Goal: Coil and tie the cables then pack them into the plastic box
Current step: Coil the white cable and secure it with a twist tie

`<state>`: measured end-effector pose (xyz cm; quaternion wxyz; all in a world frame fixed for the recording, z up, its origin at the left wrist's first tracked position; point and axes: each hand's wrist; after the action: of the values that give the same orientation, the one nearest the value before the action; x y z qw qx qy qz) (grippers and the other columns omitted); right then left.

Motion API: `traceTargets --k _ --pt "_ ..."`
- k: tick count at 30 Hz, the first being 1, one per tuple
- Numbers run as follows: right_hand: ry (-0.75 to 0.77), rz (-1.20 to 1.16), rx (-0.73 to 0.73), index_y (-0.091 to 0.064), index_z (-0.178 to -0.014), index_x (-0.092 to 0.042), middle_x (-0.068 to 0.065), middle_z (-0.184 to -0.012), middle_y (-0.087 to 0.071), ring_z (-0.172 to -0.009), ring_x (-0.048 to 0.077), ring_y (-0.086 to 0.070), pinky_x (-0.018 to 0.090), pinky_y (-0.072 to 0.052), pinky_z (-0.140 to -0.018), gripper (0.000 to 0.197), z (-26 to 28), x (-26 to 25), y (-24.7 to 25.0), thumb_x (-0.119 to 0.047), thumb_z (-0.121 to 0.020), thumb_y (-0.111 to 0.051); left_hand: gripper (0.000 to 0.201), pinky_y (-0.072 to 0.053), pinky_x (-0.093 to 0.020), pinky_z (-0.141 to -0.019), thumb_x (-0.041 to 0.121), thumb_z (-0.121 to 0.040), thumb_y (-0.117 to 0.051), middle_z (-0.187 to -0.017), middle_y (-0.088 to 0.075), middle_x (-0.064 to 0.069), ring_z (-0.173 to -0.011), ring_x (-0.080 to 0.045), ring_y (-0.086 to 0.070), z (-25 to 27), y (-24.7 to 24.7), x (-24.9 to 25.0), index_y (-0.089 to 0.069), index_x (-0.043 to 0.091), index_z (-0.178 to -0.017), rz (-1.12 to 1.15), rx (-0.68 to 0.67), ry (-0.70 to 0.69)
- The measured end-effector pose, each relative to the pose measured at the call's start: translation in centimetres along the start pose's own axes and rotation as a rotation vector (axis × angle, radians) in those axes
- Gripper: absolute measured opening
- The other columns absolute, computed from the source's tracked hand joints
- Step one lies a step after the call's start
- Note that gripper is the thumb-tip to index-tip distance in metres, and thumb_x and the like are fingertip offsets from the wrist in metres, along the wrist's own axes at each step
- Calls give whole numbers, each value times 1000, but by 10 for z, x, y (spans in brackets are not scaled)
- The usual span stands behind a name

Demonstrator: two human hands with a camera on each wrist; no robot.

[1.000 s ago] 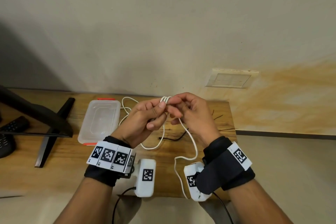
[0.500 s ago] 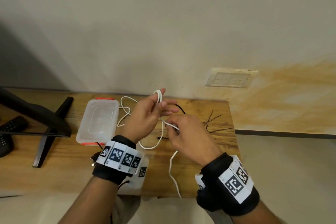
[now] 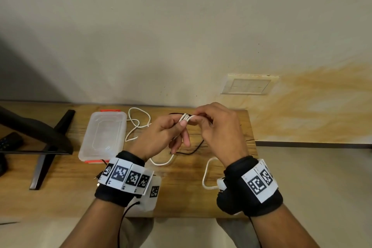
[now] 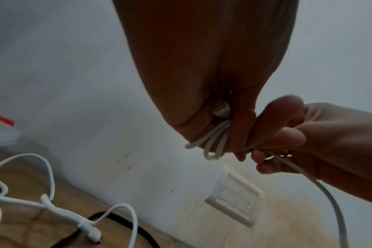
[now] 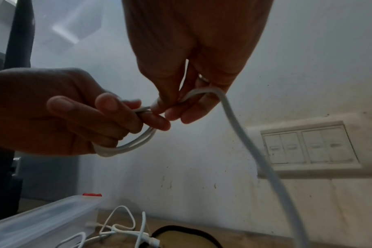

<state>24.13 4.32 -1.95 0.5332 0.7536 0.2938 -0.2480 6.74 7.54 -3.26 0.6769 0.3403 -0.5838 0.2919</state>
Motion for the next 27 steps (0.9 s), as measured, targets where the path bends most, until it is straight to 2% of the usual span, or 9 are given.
traceTargets --k 4,10,12,14,17,18,21,24,27 --pt "-165 -118 -46 -76 -94 -22 -9 -85 -72 -80 5 -68 29 -59 -75 11 0 -2 -5 -13 -90 -72 34 -39 -25 -47 24 -100 -44 -63 -61 -4 -40 -16 -47 -2 3 -3 -64 -1 -112 23 -31 13" --pt "-468 -502 -160 -72 -95 -18 2 -89 -76 -75 13 -75 27 -58 -51 12 2 -12 4 -8 -94 -67 25 -38 -22 -45 16 -101 -44 -60 -52 -3 -38 -12 -42 0 2 0 -60 -2 -98 225 -70 -16" --pt "-493 -569 -164 -71 -93 -22 2 -91 -77 -75 12 -76 26 -59 -50 16 3 -15 5 -7 -95 -65 24 -37 -16 -43 12 -101 -42 -60 -51 -2 -37 -8 -38 -2 1 2 -60 -5 -100 332 -78 -9" --pt "-517 -609 -154 -73 -96 -21 2 -94 -77 -75 13 -76 28 -60 -53 18 4 -17 5 -6 -96 -63 29 -39 -14 -50 10 -102 -41 -63 -53 -2 -37 -3 -31 -2 1 3 -59 -11 -109 411 -83 -7" --pt "-545 -671 -155 -74 -109 -13 7 -97 -77 -76 15 -77 32 -62 -58 20 4 -17 4 -4 -99 -59 37 -24 -19 -46 11 -102 -40 -73 -59 -7 -38 0 -27 -1 0 6 -54 -17 -122 499 -77 -10" --pt "-551 -689 -165 -74 -109 -13 9 -97 -77 -76 16 -77 33 -63 -58 22 3 -17 4 -3 -100 -57 38 -23 -18 -46 10 -103 -39 -76 -62 -9 -39 0 -25 0 -1 8 -52 -18 -124 526 -70 -13" --pt "-569 -715 -222 -73 -105 -19 10 -98 -76 -79 21 -77 35 -64 -60 23 4 -20 5 -5 -101 -55 37 -45 -14 -62 7 -103 -38 -90 -68 -20 -42 -5 -19 -1 -4 8 -50 -18 -128 581 -24 -21" --pt "-597 -687 -323 -69 -112 -24 10 -98 -76 -73 27 -77 41 -64 -65 24 5 -24 3 -10 -104 -51 37 -44 -14 -64 10 -101 -44 -118 -61 -38 -44 -2 -28 -3 -6 7 -54 -10 -131 576 41 -27" --pt "-590 -554 -460 -66 -113 -17 12 -89 -76 -72 27 -76 37 -64 -68 21 8 -25 -1 -21 -107 -46 39 -39 -13 -56 11 -100 -45 -131 -63 -23 -47 -3 -38 -5 -4 6 -50 -8 -134 560 140 -38"
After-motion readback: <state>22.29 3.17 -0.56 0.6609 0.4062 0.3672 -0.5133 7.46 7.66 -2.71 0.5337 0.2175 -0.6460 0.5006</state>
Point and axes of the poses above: each hand's wrist, its own z-axis away from the middle knuckle, its own y-axis out of the back of the hand, x = y × z
